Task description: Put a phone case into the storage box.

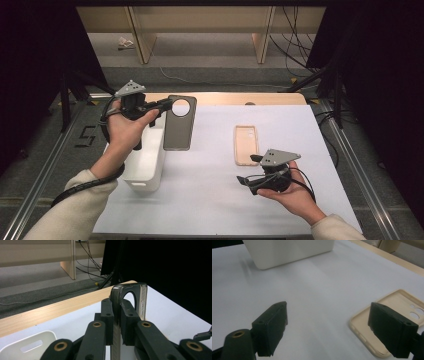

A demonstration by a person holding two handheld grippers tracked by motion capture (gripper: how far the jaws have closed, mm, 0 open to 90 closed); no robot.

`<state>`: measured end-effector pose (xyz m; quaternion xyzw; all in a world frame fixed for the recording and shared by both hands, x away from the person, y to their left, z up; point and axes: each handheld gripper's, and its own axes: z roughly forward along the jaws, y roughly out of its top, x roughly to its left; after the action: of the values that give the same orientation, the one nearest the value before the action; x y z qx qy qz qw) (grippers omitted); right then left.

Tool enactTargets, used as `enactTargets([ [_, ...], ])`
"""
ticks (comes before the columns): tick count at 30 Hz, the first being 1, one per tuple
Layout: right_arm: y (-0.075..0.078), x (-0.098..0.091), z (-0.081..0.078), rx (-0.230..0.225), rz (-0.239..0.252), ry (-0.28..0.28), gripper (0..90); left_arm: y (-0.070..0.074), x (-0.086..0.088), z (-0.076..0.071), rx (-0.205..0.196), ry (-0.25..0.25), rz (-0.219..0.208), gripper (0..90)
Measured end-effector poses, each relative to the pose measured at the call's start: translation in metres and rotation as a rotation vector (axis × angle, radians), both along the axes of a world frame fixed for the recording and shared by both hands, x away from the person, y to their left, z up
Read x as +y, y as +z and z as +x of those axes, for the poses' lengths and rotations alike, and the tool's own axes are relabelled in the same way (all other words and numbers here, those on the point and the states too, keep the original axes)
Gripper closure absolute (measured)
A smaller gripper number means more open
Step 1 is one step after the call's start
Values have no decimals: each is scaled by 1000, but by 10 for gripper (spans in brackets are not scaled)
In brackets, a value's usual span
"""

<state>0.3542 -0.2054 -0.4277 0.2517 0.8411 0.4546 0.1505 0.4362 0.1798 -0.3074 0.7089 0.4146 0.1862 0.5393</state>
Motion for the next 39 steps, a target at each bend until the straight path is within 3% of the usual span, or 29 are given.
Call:
enactTargets([
  [39,0,-2,1,11,11,-19,171,10,29,17,-36,31,17,822],
])
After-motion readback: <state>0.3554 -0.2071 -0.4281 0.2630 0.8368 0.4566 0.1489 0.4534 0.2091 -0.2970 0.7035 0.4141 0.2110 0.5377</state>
